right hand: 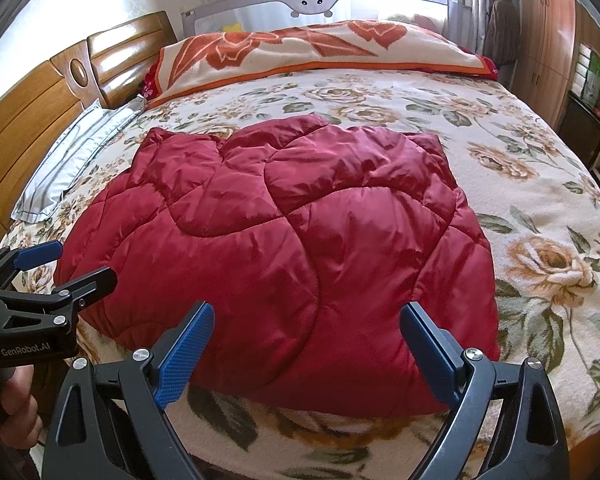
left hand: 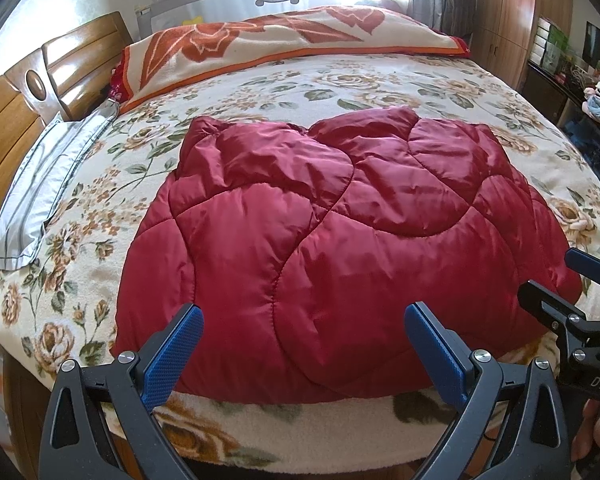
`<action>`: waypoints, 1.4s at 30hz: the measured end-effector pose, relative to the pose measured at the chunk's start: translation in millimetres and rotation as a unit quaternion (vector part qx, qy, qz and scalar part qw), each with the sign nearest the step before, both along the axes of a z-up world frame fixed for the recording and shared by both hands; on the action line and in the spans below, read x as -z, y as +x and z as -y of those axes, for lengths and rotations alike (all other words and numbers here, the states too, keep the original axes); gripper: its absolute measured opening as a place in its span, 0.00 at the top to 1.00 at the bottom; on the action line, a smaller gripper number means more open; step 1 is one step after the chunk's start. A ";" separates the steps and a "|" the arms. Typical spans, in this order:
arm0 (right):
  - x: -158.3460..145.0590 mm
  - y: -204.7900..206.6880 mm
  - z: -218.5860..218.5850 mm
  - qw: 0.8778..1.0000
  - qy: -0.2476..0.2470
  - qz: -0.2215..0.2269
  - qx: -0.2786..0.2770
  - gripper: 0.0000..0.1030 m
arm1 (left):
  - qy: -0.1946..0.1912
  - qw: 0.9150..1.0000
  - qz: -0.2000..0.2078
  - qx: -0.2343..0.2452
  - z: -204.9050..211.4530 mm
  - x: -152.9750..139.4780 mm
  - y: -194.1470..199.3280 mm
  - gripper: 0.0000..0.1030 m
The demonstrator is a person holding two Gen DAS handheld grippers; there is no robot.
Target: Fold large clothes
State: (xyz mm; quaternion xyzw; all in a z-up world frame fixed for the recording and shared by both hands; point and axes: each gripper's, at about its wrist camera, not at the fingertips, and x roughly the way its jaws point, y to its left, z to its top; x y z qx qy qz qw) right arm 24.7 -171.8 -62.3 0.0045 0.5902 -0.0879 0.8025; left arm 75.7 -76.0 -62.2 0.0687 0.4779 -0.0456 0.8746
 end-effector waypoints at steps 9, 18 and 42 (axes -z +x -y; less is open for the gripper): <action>0.7 -0.4 -0.2 1.000 0.000 0.000 0.000 0.08 | 0.006 1.000 0.004 -0.001 0.1 -0.2 -1.0 0.01; 0.3 -0.3 0.4 1.000 0.001 0.000 0.000 0.08 | 0.008 1.000 0.007 0.001 -2.6 1.7 -2.6 0.01; -2.7 -1.1 -2.4 1.000 0.004 0.004 0.001 0.08 | 0.011 1.000 0.013 0.004 -3.9 -2.8 -4.8 0.01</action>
